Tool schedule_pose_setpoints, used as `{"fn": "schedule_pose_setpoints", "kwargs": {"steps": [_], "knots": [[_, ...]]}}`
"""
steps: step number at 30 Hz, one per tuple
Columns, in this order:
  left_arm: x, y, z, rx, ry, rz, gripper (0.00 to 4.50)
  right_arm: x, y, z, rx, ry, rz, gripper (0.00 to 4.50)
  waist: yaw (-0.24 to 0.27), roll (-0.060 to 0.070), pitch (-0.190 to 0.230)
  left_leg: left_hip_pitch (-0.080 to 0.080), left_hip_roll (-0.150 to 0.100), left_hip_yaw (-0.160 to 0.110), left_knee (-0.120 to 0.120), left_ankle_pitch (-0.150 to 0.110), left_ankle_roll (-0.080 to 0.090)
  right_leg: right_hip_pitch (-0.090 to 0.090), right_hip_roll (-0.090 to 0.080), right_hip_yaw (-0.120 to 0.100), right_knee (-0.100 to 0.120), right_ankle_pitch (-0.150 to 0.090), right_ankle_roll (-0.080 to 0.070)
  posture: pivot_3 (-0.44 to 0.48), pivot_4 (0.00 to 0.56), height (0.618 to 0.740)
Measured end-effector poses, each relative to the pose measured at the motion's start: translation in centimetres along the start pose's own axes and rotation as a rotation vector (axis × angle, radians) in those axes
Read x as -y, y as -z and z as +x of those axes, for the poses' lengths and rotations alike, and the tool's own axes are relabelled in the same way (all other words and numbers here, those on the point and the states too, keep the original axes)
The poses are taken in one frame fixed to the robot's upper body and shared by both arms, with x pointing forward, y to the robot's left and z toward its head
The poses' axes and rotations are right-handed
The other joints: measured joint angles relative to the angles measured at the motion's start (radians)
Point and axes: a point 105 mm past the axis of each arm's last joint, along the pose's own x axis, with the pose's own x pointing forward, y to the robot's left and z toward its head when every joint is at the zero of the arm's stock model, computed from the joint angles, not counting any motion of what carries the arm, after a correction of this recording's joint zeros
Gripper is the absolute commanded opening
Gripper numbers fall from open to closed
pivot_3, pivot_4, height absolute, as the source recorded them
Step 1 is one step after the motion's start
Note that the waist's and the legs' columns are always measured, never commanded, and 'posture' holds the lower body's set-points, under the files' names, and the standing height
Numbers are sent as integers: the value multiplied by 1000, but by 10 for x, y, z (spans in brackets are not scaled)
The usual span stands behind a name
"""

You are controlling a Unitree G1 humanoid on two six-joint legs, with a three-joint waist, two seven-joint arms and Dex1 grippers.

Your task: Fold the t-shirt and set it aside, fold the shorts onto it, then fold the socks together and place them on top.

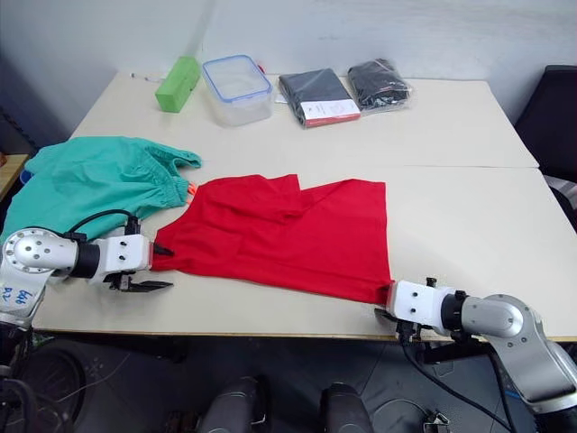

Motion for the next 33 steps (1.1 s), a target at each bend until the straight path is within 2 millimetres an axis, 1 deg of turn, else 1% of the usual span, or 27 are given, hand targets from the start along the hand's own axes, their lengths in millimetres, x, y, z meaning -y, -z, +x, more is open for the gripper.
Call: {"fn": "schedule_pose_setpoints", "kwargs": {"steps": [2, 3, 7, 8, 14, 16, 19, 21, 23, 25, 28, 33], "knots": [[-1, 2, 3, -2, -5, -1, 1682, -1, 1, 2, -2, -6, -7, 245, 0, 0, 0, 3, 0, 0, 0, 0, 1, 4, 0, 0, -1, 0, 0, 0, 150, 740], [-2, 2, 3, -4, -10, 0, 1425, -1, 1, 3, -2, -8, -9, 15, 0, 0, 0, 3, 0, 0, 0, -1, 2, 5, 0, 0, -2, 0, 0, 0, 150, 740], [-5, 3, 6, -17, -23, 7, 110, 2, 2, 5, -3, 1, -21, 0, 0, 0, 0, 3, 0, -1, 0, -1, 2, 5, 0, -1, -2, 0, -1, 0, 150, 740], [-6, 3, 7, -15, -26, 3, 47, 4, 2, 5, -2, 4, -23, 0, 0, 0, 0, 3, 0, -1, 0, -1, 2, 5, 0, -1, -2, 0, -1, 0, 150, 740], [-4, 3, 6, -6, -23, -19, 47, 7, 2, 6, 9, -6, -51, 0, -1, 0, 0, 3, 0, -1, 0, -1, 2, 5, 0, -1, -2, 0, 0, 0, 150, 740], [6, 4, 2, 6, 4, -60, 47, 7, 1, 4, 22, -44, -76, 0, -3, 0, 0, 3, 0, -1, 0, -2, 2, 5, 0, -1, -2, 0, 0, 0, 150, 740], [30, -2, -5, 35, 90, -119, 47, 3, 2, -3, 25, -131, -125, 0, -5, 1, 0, 3, 1, -1, -1, -4, -1, 4, 0, -1, -2, 0, 0, 0, 150, 740], [47, -7, -7, 42, 133, -139, 47, -2, 7, -11, 13, -203, -148, 0, -4, 1, 0, 3, 2, -1, -1, -5, -3, 5, 0, -2, -2, -1, 0, 0, 150, 740], [59, -10, -8, 39, 158, -140, 47, -7, 12, -20, -7, -260, -143, 0, -3, 1, 0, 3, 2, -1, 0, -6, -3, 6, 0, -2, -3, -1, 1, 0, 150, 740], [64, -12, -7, 28, 147, -136, 47, -11, 14, -25, -9, -300, -136, 0, 0, 1, 0, 3, 1, -3, 0, -8, 0, 8, 0, -3, -4, -1, 1, 0, 150, 740], [67, -12, -6, 6, 113, -132, 47, -16, 15, -26, 5, -328, -94, 0, -2, 2, 0, 4, 1, -2, 0, -9, 3, 11, 1, -3, -11, -1, 1, 0, 150, 740], [70, -11, -7, -7, 85, -149, 47, -20, 16, -27, 14, -358, -75, 0, -2, 4, -1, 4, 1, -1, 0, -8, 4, 11, 0, -1, -12, -1, 0, 0, 150, 740]]}}
